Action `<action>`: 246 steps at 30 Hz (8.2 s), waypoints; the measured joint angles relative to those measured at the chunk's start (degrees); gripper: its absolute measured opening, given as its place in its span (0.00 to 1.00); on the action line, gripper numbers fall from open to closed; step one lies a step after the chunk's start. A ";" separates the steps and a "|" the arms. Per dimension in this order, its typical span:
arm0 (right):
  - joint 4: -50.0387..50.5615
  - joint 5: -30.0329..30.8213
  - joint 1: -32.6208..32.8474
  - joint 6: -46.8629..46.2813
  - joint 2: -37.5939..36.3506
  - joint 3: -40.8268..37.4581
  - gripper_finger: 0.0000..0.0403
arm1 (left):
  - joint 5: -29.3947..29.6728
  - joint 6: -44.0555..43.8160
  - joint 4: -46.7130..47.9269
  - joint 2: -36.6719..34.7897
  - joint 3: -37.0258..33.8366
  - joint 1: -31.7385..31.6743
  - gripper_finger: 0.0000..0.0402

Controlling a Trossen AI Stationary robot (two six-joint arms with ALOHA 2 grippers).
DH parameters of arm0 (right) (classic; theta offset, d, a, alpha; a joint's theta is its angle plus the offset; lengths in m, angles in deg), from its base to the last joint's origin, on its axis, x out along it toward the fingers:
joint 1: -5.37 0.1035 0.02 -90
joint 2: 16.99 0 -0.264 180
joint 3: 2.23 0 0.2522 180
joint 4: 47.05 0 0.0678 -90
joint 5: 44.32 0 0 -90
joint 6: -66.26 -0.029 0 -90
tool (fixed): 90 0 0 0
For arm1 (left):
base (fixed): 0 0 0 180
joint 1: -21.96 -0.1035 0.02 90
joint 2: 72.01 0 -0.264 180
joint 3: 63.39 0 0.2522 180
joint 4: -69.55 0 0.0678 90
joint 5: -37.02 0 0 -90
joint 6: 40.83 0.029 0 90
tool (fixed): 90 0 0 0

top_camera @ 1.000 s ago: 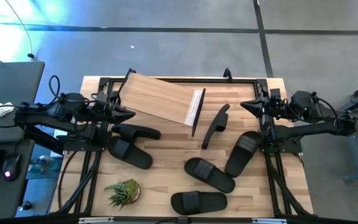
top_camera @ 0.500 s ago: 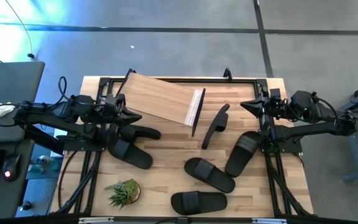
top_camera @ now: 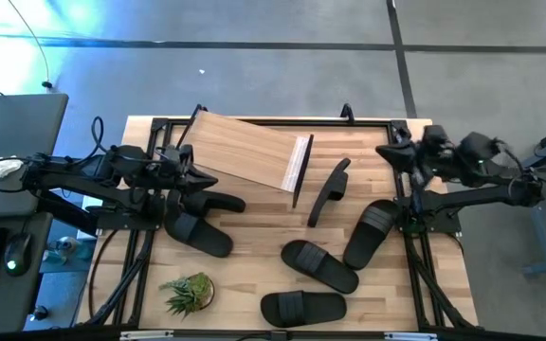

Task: Pick and place slides into the shelf
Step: Adjust the shelf, then put the black slide on the shelf

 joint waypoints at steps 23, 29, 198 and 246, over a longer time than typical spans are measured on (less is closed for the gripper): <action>28.88 7.77 0.04 -2.39 5.78 -0.01 0.29 | -1.53 3.23 5.61 0.02 0.00 -0.02 0.00; 35.50 9.03 0.07 -5.33 8.72 0.28 0.29 | -1.49 5.28 10.95 2.37 0.00 0.00 0.00; 37.92 44.07 21.33 -51.59 48.22 -10.57 0.29 | 17.76 26.91 40.54 52.21 40.83 0.37 0.22; 42.87 48.95 10.12 -49.09 47.23 -6.06 0.00 | 13.70 18.41 44.83 50.04 40.76 0.37 0.18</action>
